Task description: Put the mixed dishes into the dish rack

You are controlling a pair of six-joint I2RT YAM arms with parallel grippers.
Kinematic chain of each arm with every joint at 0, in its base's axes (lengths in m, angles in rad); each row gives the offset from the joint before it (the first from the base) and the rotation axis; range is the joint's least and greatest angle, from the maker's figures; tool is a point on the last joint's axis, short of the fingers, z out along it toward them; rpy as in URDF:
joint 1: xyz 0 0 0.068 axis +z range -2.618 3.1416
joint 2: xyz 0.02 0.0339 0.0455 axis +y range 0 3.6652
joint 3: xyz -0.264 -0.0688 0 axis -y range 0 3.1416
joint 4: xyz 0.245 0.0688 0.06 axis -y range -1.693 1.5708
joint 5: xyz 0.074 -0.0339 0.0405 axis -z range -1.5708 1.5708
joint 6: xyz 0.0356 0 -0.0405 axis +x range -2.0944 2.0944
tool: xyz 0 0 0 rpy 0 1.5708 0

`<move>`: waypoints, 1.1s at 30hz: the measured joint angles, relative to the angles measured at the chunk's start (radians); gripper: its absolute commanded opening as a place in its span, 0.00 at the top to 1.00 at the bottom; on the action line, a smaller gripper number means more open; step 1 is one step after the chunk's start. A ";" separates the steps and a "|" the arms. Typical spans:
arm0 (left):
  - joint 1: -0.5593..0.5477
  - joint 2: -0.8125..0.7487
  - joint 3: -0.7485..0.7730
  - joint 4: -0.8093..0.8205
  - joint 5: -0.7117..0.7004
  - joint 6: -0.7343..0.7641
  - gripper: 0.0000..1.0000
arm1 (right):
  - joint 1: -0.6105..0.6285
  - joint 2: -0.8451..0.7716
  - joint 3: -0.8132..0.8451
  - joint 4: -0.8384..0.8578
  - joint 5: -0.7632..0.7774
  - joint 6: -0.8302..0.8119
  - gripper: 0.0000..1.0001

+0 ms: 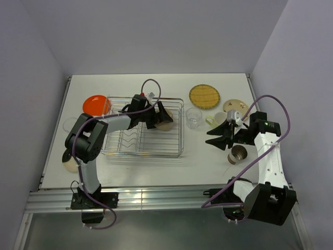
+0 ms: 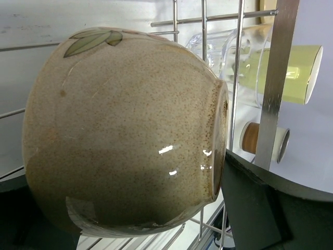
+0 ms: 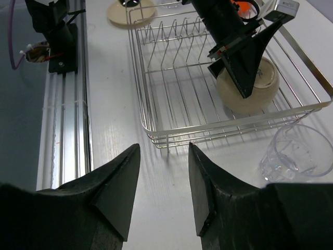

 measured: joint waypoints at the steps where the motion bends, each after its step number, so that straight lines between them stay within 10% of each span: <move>1: 0.002 -0.003 0.000 -0.007 0.000 0.007 0.01 | 0.000 0.000 0.000 0.000 0.000 0.000 0.50; 33: 0.014 -0.045 0.123 -0.356 -0.109 0.047 0.01 | 0.000 0.000 0.000 0.000 0.000 -0.015 0.51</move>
